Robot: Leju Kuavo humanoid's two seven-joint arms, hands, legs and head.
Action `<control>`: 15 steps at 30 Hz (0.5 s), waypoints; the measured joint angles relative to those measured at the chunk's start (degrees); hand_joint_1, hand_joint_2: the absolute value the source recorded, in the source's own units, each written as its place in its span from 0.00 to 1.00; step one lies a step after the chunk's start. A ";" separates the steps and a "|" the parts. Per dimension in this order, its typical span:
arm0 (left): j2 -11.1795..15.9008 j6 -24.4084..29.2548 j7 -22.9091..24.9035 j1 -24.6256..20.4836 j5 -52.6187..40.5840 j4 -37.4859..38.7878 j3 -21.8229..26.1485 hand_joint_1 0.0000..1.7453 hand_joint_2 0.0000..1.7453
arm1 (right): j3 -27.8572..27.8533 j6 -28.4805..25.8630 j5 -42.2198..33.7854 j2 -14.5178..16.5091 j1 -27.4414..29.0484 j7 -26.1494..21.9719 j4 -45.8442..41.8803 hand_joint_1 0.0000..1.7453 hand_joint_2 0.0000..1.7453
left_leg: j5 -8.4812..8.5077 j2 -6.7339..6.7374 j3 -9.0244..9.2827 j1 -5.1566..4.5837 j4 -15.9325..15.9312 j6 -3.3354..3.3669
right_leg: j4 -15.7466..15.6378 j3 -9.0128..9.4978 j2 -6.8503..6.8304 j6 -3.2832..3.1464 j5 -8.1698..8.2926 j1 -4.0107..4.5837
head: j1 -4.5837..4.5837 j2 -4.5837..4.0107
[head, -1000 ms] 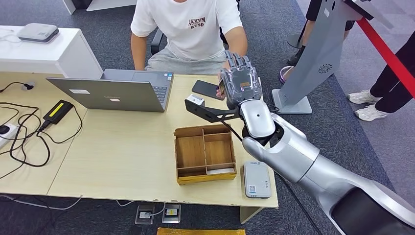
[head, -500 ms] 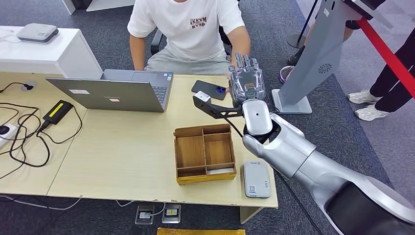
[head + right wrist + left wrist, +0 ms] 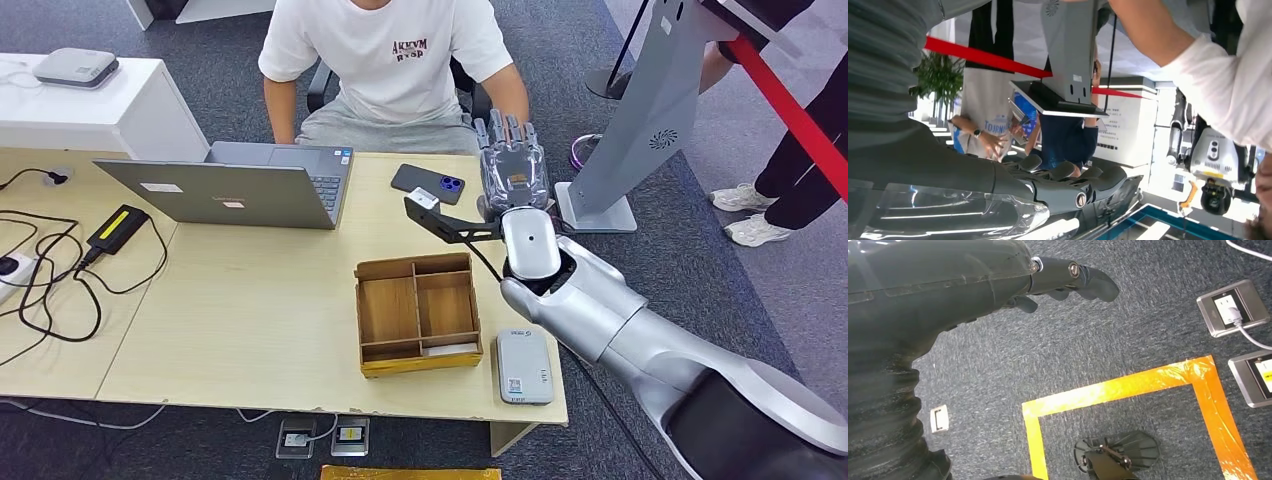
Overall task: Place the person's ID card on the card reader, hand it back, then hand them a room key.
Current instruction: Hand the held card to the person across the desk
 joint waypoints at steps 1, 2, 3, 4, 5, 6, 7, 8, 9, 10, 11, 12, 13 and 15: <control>-0.02 0.00 -0.27 0.07 0.04 0.02 0.00 0.00 1.00 | -0.29 -3.03 -1.32 -0.14 0.21 -0.15 0.03 0.00 1.00 | 0.00 0.02 0.01 0.00 0.00 0.00 | 0.00 0.00 0.00 0.00 0.00 0.00 | 0.00 0.00; -0.06 0.00 -0.57 0.17 0.09 0.03 0.01 0.00 1.00 | -0.76 -6.59 -2.59 -0.30 0.62 -0.53 -0.04 0.00 1.00 | 0.00 0.03 0.03 0.00 0.01 0.00 | -0.01 0.00 0.01 0.00 0.00 0.00 | -0.01 0.00; -0.16 0.00 -0.94 0.32 0.15 0.07 0.02 0.00 1.00 | -1.53 -10.75 -3.61 -0.59 1.44 -1.18 -0.31 0.00 1.00 | 0.00 0.02 0.04 0.00 0.01 0.00 | -0.02 0.02 0.00 0.00 0.00 0.00 | -0.01 0.00; -0.29 0.00 -1.39 0.50 0.20 0.16 0.04 0.00 1.00 | -2.82 -15.40 -4.08 -1.04 2.71 -2.12 -1.10 0.00 1.00 | 0.00 0.02 0.06 0.00 0.01 0.00 | -0.03 0.03 -0.01 0.00 0.00 0.00 | -0.01 0.00; -0.48 0.01 -1.87 0.74 0.24 0.28 0.09 0.00 1.00 | -4.50 -19.46 -3.81 -1.61 4.36 -3.08 -2.43 0.00 1.00 | -0.01 0.01 0.07 0.00 0.02 0.00 | -0.04 0.05 -0.01 0.00 0.00 0.00 | -0.01 0.00; -0.66 0.02 -2.37 1.01 0.24 0.43 0.14 0.00 1.00 | -6.43 -22.51 -2.67 -2.32 6.31 -3.79 -4.17 0.00 1.00 | -0.02 0.01 0.09 0.00 0.02 0.00 | -0.05 0.06 0.00 0.00 0.00 0.00 | 0.00 0.00; -0.80 0.02 -2.95 1.30 0.13 0.61 0.21 0.00 1.00 | -8.57 -24.39 -0.20 -3.17 8.34 -4.12 -6.33 0.00 1.00 | -0.03 0.03 0.10 -0.01 0.02 0.00 | -0.07 0.06 0.01 0.00 0.00 0.00 | 0.00 0.00; -0.92 0.03 -3.54 1.57 -0.05 0.80 0.34 0.00 1.00 | -10.50 -25.03 3.14 -4.06 10.37 -3.94 -8.50 0.00 1.00 | -0.05 0.04 0.10 -0.01 0.02 -0.01 | -0.08 0.06 0.02 0.00 0.00 0.00 | 0.00 0.00; -1.00 0.03 -4.14 1.80 -0.30 1.00 0.56 0.00 1.00 | -12.34 -25.16 7.08 -5.02 12.49 -3.40 -10.65 0.00 1.00 | -0.06 0.05 0.11 -0.01 0.02 -0.01 | -0.10 0.06 0.02 0.00 0.00 0.00 | 0.01 0.00; -1.11 0.03 -4.78 2.00 -0.59 1.24 0.89 0.00 1.00 | -14.28 -25.16 11.45 -6.20 14.62 -2.66 -13.03 0.00 1.00 | -0.07 0.05 0.11 -0.01 0.02 0.00 | -0.12 0.06 0.02 0.00 0.00 -0.01 | 0.00 0.00; -1.21 0.03 -5.28 2.16 -0.88 1.50 1.28 0.00 1.00 | -16.10 -25.16 15.24 -7.38 16.68 -1.84 -15.37 0.00 1.00 | -0.07 0.05 0.11 -0.02 0.03 0.00 | -0.13 0.05 0.02 0.00 0.00 -0.01 | -0.01 0.00; -1.30 0.03 -5.66 2.29 -1.17 1.74 1.64 0.00 1.00 | -17.72 -25.14 18.39 -8.48 18.43 -1.07 -17.46 0.00 1.00 | -0.08 0.05 0.11 -0.02 0.03 0.01 | -0.14 0.05 0.01 0.00 0.00 -0.02 | -0.02 0.00; -1.38 0.03 -5.95 2.41 -1.48 2.03 2.10 0.00 1.00 | -19.59 -25.06 21.77 -9.86 20.23 -0.12 -19.94 0.00 1.00 | -0.08 0.04 0.12 -0.03 0.03 0.01 | -0.15 0.05 0.01 0.00 0.00 -0.02 | -0.02 0.00; -1.44 0.03 -6.22 2.61 -2.02 2.50 2.88 0.00 1.00 | -22.97 -24.82 27.25 -12.47 23.60 1.76 -24.33 0.00 1.00 | -0.08 0.05 0.14 -0.02 0.04 0.01 | -0.16 0.06 0.01 0.01 0.00 -0.02 | -0.01 0.00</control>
